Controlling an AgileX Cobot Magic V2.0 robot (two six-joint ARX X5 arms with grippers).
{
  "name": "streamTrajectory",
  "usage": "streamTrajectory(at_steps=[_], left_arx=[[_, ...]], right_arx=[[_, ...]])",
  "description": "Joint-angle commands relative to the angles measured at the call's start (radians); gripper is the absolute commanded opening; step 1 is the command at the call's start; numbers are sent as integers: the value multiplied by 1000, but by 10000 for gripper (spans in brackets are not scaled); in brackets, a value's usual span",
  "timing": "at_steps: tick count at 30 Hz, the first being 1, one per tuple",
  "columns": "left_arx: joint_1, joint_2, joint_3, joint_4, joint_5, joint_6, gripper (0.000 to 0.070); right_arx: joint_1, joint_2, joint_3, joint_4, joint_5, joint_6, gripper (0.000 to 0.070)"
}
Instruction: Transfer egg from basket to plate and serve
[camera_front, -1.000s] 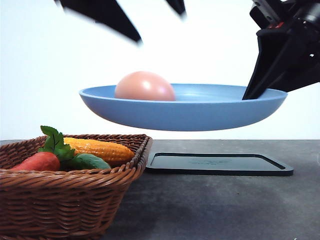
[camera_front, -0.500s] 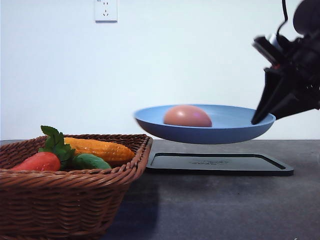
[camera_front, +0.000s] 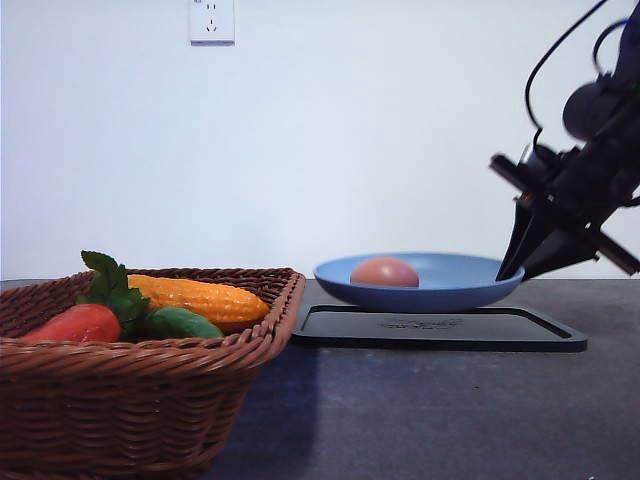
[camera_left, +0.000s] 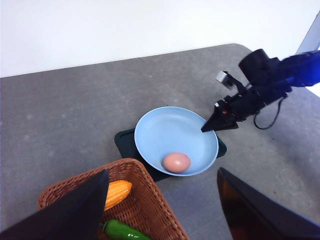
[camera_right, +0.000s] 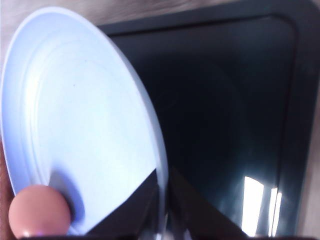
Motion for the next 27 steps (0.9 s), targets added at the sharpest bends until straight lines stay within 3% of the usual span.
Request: streamTrajectory(at_steps=[1, 6, 12, 20, 27], left_arx=[[-10, 5, 17, 6, -7, -9, 441], [-10, 5, 17, 6, -7, -13, 441], [-10, 8, 17, 6, -7, -17, 441], [-10, 19, 17, 6, -7, -16, 426], [-10, 30, 17, 7, -7, -14, 404]], right_arx=[[1, 43, 46, -1, -14, 11, 0], [1, 102, 87, -11, 2, 11, 0], [1, 107, 90, -20, 87, -2, 2], [1, 107, 96, -17, 89, -24, 189], [-4, 86, 110, -34, 85, -32, 214]])
